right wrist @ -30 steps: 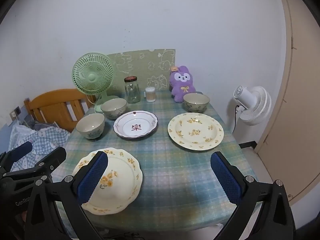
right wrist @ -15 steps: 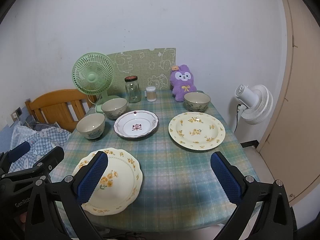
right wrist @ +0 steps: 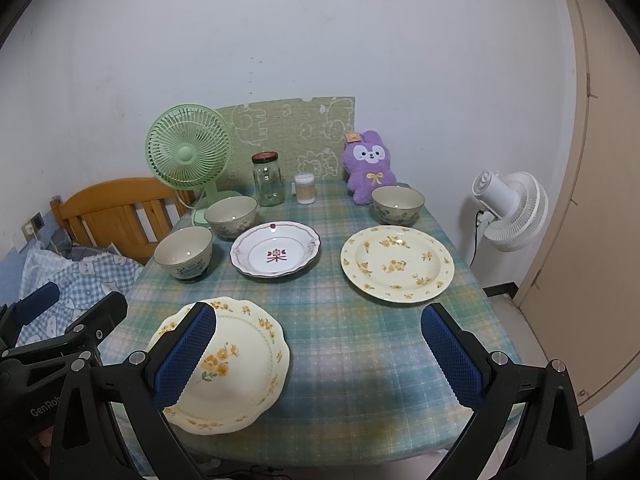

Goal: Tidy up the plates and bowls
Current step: 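Move both grippers toward the yellow-flower plate at the table edge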

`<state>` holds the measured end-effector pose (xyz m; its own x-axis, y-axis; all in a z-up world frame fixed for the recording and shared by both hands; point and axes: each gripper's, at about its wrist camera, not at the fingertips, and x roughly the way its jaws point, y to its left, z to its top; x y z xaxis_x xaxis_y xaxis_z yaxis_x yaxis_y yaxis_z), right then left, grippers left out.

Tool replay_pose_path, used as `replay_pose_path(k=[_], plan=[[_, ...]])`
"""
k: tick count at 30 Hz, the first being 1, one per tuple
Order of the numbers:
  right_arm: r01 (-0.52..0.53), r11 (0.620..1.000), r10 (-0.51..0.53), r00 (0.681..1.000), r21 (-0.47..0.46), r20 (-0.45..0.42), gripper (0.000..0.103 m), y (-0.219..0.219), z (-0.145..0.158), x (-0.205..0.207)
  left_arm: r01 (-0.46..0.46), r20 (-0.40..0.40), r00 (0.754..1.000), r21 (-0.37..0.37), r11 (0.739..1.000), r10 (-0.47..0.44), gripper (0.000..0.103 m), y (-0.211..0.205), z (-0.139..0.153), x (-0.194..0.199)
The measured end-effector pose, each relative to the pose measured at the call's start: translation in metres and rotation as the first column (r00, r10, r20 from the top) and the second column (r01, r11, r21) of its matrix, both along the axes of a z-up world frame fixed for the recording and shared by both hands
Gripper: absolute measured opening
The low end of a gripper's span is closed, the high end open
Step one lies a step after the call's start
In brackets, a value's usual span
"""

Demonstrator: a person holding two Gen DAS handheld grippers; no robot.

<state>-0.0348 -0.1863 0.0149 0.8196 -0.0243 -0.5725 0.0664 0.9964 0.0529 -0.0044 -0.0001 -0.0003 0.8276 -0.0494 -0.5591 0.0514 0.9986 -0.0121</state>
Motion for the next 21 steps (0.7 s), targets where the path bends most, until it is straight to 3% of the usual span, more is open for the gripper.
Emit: replay_pose_path(k=[21], plan=[[0.01, 1.0, -0.01, 1.0, -0.012, 0.005, 0.103, -0.0009, -0.0016, 0.0002, 0.007, -0.003, 1.0, -0.006, 1.0, -0.008, 0.097, 0.0, -0.0008, -0.0002]])
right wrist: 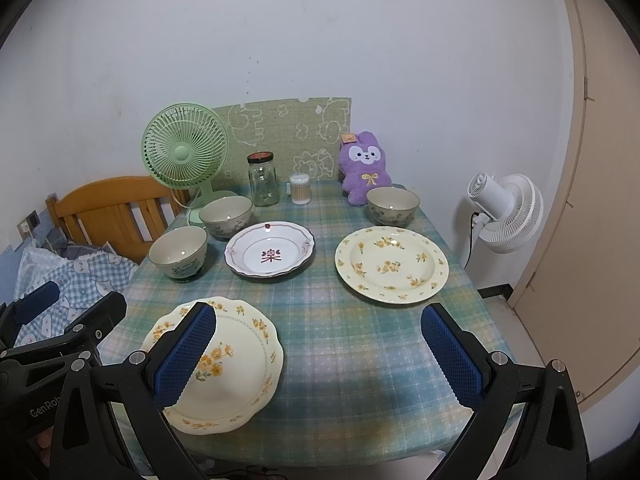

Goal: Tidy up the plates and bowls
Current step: 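Move both grippers toward the yellow-flower plate at the table edge, then grasp the rim of the yellow-flower plate with both grippers and lift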

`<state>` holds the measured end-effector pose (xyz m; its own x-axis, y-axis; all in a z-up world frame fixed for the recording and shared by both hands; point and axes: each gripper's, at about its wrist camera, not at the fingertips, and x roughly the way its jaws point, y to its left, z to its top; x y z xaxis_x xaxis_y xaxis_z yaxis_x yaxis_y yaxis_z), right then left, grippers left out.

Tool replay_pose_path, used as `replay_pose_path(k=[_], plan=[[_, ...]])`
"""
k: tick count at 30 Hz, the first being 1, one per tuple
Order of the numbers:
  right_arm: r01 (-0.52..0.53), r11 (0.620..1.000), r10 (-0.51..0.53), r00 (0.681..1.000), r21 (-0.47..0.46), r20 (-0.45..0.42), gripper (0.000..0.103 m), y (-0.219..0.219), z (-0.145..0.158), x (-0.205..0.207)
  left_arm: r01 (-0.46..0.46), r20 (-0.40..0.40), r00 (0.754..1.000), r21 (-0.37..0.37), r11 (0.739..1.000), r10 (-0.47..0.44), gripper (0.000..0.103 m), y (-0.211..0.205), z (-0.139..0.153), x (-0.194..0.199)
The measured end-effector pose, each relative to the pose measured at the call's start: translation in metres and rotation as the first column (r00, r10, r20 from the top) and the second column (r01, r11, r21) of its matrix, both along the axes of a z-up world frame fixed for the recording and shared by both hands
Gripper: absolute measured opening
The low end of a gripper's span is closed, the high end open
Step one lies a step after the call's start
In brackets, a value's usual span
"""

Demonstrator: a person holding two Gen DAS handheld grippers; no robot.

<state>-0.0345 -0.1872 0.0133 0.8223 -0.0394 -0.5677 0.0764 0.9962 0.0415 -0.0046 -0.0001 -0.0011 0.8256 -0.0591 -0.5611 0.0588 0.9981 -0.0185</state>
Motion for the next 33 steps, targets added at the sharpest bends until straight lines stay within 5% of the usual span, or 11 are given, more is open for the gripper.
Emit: replay_pose_path(k=[33], plan=[[-0.046, 0.999, 0.046, 0.999, -0.016, -0.014, 0.102, 0.031, -0.003, 0.04, -0.058, -0.009, 0.998, 0.006, 0.998, 0.058, 0.093, 0.027, -0.002, 0.03]])
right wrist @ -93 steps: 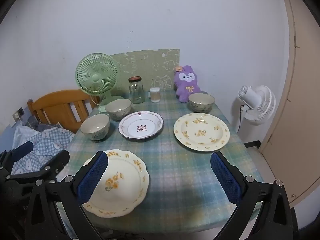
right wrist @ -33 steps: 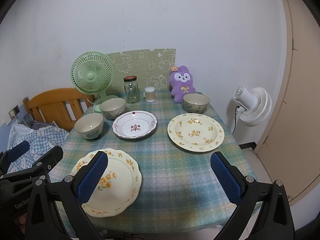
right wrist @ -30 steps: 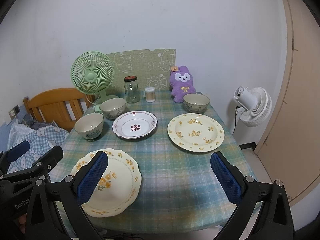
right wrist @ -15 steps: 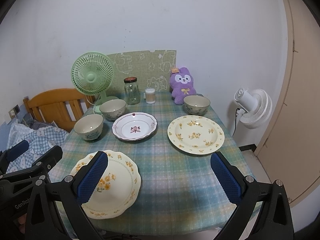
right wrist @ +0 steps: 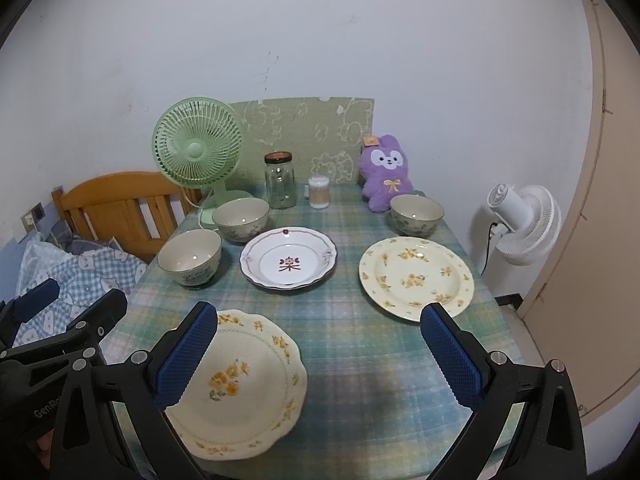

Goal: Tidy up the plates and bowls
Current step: 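Grasp the rim of the yellow-flower plate with both grippers and lift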

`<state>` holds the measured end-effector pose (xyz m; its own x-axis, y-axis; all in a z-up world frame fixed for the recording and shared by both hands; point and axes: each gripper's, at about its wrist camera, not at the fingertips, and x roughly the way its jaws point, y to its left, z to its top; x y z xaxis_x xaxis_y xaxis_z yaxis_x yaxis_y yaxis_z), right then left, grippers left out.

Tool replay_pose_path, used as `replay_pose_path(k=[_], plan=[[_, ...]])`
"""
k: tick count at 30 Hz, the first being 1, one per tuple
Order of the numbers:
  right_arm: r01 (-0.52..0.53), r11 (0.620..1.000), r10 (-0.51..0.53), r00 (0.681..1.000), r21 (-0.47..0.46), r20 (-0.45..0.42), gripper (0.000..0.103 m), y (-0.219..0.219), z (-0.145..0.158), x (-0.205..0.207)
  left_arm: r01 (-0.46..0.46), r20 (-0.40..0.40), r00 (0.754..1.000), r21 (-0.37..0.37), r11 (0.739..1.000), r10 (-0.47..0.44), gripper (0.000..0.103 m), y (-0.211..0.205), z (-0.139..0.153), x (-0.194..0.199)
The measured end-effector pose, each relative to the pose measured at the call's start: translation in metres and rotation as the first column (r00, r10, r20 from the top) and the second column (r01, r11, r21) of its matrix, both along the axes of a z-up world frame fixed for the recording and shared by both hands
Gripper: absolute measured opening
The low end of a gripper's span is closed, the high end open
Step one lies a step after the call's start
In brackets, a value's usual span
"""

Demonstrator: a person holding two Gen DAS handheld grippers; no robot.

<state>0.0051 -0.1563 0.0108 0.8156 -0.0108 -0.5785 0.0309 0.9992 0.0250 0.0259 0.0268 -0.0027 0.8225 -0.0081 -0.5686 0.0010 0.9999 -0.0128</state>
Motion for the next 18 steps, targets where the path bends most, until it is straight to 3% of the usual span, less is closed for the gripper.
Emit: replay_pose_path(k=[7, 18], plan=[[-0.003, 1.0, 0.003, 0.999, -0.011, -0.04, 0.095, 0.02, -0.016, 0.025, 0.019, -0.05, 0.999, 0.008, 1.0, -0.018, 0.088, 0.011, -0.017, 0.024], [0.012, 0.999, -0.022, 0.977, -0.046, -0.213, 0.087, 0.04, -0.075, 0.061, 0.045, -0.213, 0.976, 0.012, 0.999, -0.042, 0.083, 0.02, -0.078, 0.052]])
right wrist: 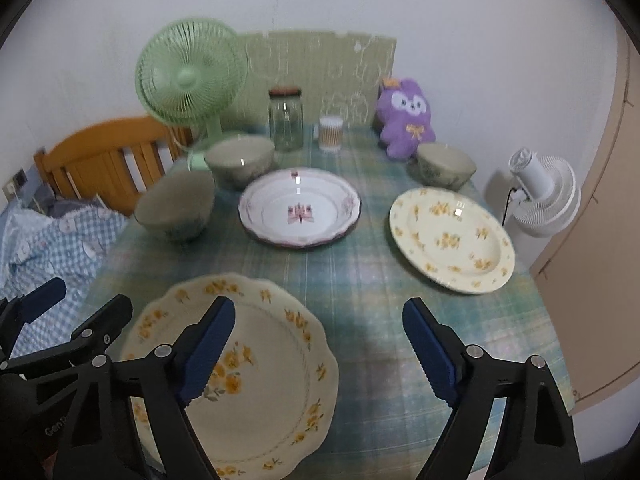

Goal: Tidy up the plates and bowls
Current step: 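Grasp the rim of the yellow-flower plate with both grippers and lift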

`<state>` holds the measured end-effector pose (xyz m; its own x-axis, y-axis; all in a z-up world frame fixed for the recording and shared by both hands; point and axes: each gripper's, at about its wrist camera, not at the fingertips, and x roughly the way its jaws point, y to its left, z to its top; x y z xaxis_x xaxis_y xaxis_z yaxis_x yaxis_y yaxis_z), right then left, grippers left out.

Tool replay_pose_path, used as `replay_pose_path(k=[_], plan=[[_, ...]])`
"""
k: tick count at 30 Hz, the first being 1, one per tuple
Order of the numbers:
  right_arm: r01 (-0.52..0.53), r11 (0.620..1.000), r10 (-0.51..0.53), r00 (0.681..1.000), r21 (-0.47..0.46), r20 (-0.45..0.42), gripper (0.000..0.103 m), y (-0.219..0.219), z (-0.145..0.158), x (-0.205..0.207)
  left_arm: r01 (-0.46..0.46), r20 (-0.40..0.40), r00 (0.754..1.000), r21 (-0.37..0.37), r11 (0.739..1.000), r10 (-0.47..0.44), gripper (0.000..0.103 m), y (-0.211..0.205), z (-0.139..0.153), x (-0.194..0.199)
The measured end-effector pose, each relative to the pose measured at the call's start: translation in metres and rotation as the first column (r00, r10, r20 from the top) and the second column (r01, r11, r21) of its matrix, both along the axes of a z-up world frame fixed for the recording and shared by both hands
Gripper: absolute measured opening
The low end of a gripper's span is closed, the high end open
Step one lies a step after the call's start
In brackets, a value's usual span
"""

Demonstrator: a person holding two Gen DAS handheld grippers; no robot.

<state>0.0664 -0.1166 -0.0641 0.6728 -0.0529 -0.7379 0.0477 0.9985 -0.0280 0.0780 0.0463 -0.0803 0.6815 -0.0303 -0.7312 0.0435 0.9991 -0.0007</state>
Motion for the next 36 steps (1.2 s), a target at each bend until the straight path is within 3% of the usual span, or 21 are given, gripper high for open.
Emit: replay_pose_path(k=[8, 14, 17, 22, 29, 36], plan=[[0.038, 0.999, -0.039, 0.993, -0.006, -0.112, 0.082, 0.008, -0.04, 0.015, 0.013, -0.127, 0.992, -0.028, 1.0, -0.017, 0.083, 0.004, -0.039, 0.018], [0.056, 0.998, -0.058, 0.982, -0.016, -0.179, 0.079, 0.013, -0.064, 0.027, 0.047, -0.193, 0.98, -0.036, 0.998, -0.053, 0.076, 0.003, -0.062, 0.029], [0.071, 0.997, -0.069, 0.973, -0.002, -0.221, 0.073, 0.013, -0.074, 0.033, 0.073, -0.213, 0.974, -0.055, 0.996, -0.084, 0.075, 0.002, -0.068, 0.032], [0.086, 0.996, -0.085, 0.964, -0.008, -0.252, 0.071, 0.014, -0.081, 0.039, 0.098, -0.231, 0.967, -0.063, 0.993, -0.11, 0.07, 0.001, -0.075, 0.038], [0.092, 0.996, -0.089, 0.954, -0.002, -0.285, 0.068, 0.011, -0.089, 0.046, 0.069, -0.264, 0.961, -0.036, 0.997, -0.076, 0.048, 0.006, -0.083, 0.046], [0.064, 0.998, -0.052, 0.95, 0.029, -0.309, 0.064, 0.005, -0.098, 0.05, 0.038, -0.272, 0.961, -0.029, 0.999, -0.045, 0.051, 0.005, -0.084, 0.047]])
